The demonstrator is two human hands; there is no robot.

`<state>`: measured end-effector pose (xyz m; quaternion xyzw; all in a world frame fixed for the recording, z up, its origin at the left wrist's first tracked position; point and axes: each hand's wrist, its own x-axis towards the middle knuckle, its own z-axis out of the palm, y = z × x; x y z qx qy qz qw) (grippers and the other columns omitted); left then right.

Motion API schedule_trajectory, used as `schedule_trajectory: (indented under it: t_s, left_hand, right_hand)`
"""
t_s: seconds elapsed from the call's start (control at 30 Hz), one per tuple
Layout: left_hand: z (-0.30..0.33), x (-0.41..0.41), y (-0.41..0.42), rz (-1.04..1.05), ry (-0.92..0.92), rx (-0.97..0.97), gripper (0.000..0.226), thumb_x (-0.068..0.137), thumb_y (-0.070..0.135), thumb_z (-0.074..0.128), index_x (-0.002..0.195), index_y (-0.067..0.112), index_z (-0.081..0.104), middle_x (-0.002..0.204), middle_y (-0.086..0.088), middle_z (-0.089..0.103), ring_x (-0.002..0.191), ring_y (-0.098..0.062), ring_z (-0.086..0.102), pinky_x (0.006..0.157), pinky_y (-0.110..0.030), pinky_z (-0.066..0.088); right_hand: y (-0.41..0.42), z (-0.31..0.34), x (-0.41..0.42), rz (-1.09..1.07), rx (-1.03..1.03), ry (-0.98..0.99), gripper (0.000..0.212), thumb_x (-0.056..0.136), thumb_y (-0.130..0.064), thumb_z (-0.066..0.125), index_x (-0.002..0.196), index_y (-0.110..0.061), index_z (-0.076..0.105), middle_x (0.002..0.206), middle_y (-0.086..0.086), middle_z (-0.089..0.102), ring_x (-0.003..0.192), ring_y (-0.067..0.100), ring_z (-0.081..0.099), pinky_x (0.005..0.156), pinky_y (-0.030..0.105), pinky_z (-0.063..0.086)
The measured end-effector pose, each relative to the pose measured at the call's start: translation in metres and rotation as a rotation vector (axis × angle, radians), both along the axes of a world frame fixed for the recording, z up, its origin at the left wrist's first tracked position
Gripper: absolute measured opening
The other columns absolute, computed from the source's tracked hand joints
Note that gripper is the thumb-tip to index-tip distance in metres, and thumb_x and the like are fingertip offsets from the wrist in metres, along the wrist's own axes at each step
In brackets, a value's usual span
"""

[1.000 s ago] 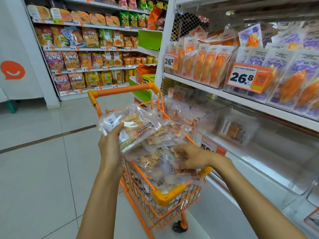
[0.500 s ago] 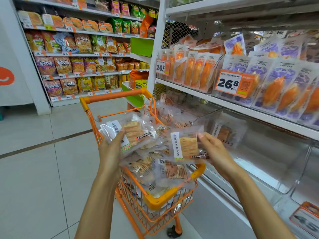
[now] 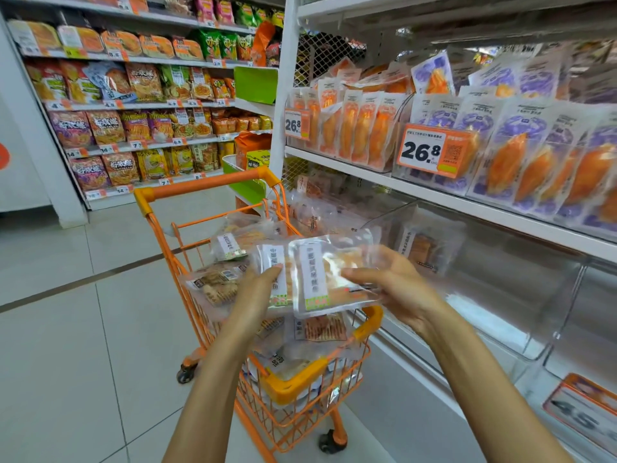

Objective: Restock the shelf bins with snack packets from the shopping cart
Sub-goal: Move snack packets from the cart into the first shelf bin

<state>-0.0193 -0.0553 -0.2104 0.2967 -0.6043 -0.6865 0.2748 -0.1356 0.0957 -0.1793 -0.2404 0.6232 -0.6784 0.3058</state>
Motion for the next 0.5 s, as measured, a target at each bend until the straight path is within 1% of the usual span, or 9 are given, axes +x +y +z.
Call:
schedule_trajectory:
  t_s: [0.07,0.13,0.17,0.2,0.27,0.3,0.37,0.43,0.5]
  left_hand:
    - [0.0,-0.004,0.004,-0.021,0.003,0.051,0.047,0.097,0.027,0.048,0.142,0.014,0.041,0.143,0.001,0.045,0.128,-0.022,0.046,0.106,-0.046,0.039]
    - [0.0,-0.007,0.012,-0.07,0.033,0.126,0.026,0.1,0.019,0.039,0.123,0.014,0.05,0.118,0.003,0.06,0.098,-0.011,0.058,0.081,-0.029,0.052]
    - [0.001,-0.008,0.016,-0.107,0.06,0.106,0.021,0.101,0.019,0.035,0.114,0.016,0.051,0.107,0.005,0.062,0.083,-0.004,0.058,0.067,-0.022,0.051]
    - [0.001,-0.009,0.02,-0.114,0.063,0.081,0.021,0.102,0.022,0.032,0.109,0.018,0.052,0.106,0.006,0.063,0.078,-0.002,0.057,0.065,-0.02,0.05]
    - [0.003,-0.013,0.025,-0.132,0.075,0.075,0.029,0.101,0.032,0.037,0.12,0.022,0.055,0.118,0.001,0.064,0.097,-0.012,0.063,0.088,-0.032,0.051]
    - [0.004,-0.015,0.027,-0.123,0.073,0.078,0.034,0.098,0.034,0.043,0.128,0.021,0.054,0.124,-0.003,0.062,0.107,-0.018,0.061,0.097,-0.04,0.048]
    - [0.0,-0.022,0.03,-0.118,0.07,0.007,0.044,0.091,0.034,0.056,0.133,0.021,0.052,0.126,-0.003,0.061,0.112,-0.019,0.058,0.094,-0.038,0.047]
    - [0.002,-0.024,0.034,-0.155,0.063,-0.073,0.047,0.086,0.032,0.062,0.131,0.023,0.052,0.12,0.003,0.063,0.103,-0.01,0.061,0.082,-0.025,0.046]
    - [0.004,-0.03,0.037,-0.184,0.045,-0.118,0.055,0.085,0.033,0.065,0.135,0.02,0.048,0.122,0.004,0.061,0.105,-0.005,0.06,0.085,-0.02,0.046]
  right_hand:
    - [-0.004,-0.003,0.007,-0.072,0.043,0.234,0.039,0.077,-0.002,0.075,0.109,-0.013,0.058,0.098,0.0,0.068,0.078,0.008,0.069,0.075,0.03,0.058]
    - [-0.008,-0.008,0.011,-0.131,0.067,0.412,0.036,0.077,-0.015,0.078,0.103,-0.03,0.058,0.107,-0.006,0.062,0.093,0.003,0.063,0.088,0.032,0.054]
    - [-0.008,-0.012,0.011,-0.154,0.107,0.472,0.038,0.076,-0.026,0.079,0.105,-0.037,0.056,0.115,-0.007,0.057,0.106,0.005,0.057,0.096,0.034,0.049]
    - [-0.008,-0.014,0.009,-0.168,0.167,0.497,0.044,0.075,-0.039,0.077,0.113,-0.039,0.054,0.124,-0.006,0.051,0.118,0.009,0.049,0.103,0.036,0.043]
    - [-0.007,-0.018,0.007,-0.141,0.249,0.429,0.072,0.071,-0.057,0.073,0.133,-0.034,0.043,0.138,-0.006,0.044,0.13,0.014,0.041,0.11,0.042,0.035]
    - [-0.005,-0.018,0.005,-0.117,0.254,0.355,0.078,0.072,-0.056,0.073,0.136,-0.033,0.037,0.14,-0.006,0.045,0.13,0.015,0.043,0.11,0.042,0.036]
    - [-0.001,-0.018,0.001,-0.063,0.246,0.208,0.075,0.076,-0.046,0.073,0.138,-0.03,0.033,0.136,-0.005,0.052,0.121,0.013,0.052,0.102,0.035,0.045]
    - [0.007,-0.01,0.001,0.029,0.255,0.111,0.047,0.087,-0.03,0.067,0.129,-0.022,0.047,0.118,-0.004,0.063,0.1,0.006,0.061,0.08,0.018,0.051]
    - [0.017,-0.004,-0.006,0.092,0.272,0.086,0.022,0.089,-0.025,0.061,0.111,-0.019,0.065,0.105,-0.005,0.07,0.092,0.008,0.064,0.08,0.018,0.05]
